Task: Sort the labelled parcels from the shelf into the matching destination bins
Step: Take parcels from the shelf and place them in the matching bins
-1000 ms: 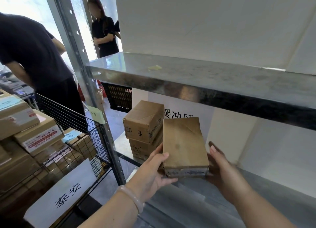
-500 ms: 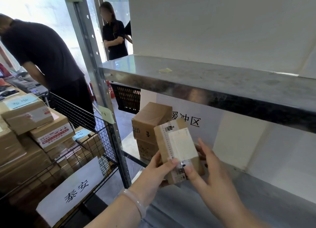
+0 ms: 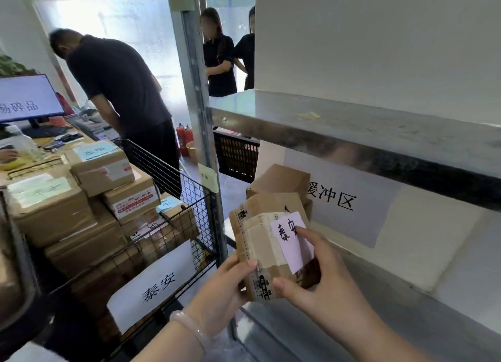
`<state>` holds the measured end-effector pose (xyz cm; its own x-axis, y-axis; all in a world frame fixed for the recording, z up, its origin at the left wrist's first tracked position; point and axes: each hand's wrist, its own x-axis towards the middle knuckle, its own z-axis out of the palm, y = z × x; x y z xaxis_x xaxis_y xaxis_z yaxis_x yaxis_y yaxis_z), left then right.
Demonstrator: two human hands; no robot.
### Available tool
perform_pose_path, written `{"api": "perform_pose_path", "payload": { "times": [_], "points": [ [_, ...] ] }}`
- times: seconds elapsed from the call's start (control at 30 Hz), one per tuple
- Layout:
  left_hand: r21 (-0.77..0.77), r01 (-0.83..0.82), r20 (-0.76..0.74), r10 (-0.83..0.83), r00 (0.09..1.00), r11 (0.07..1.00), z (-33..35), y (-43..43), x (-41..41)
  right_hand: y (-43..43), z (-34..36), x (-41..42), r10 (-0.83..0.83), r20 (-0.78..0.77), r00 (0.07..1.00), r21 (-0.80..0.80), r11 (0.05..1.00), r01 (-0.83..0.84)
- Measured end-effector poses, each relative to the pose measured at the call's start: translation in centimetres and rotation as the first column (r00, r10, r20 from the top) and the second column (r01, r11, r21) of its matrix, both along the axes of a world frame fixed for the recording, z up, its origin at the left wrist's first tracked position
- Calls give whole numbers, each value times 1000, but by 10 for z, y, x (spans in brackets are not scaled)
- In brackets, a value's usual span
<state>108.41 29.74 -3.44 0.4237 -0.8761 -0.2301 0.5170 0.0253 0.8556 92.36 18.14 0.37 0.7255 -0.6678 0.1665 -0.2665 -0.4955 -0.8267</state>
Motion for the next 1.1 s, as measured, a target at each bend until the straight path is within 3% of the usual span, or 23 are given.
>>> {"api": "perform_pose_path", "payload": {
  "times": [0.17,0.27,0.4,0.5,0.63,0.8,0.97,1.1],
  "points": [
    [112,-231,478,152,865,966,17,42,32,13,2,41,61,-29,998,-141,988,-64],
    [183,-403,678,182,712,896,24,75,62,26,7,74,125,-34,992,-169,977,-129],
    [197,-527,867,104,488,827,30,117,89,39,15,115,199,-49,979,-206,957,-204],
    [220,-558,927,7,375,800,36,147,108,53,23,153,216,-35,976,-213,952,-218],
    [241,-579,936,-29,350,779,46,177,134,73,42,208,207,-25,978,-272,940,-206],
    [188,-615,974,-66,216,766,47,209,161,93,57,264,244,-122,962,-269,925,-269],
    [132,-619,987,-48,151,774,52,237,193,106,51,295,398,-331,855,-337,797,-501],
    [72,-621,993,4,121,781,63,246,218,103,63,318,517,-438,736,-292,692,-660]
  ]
}}
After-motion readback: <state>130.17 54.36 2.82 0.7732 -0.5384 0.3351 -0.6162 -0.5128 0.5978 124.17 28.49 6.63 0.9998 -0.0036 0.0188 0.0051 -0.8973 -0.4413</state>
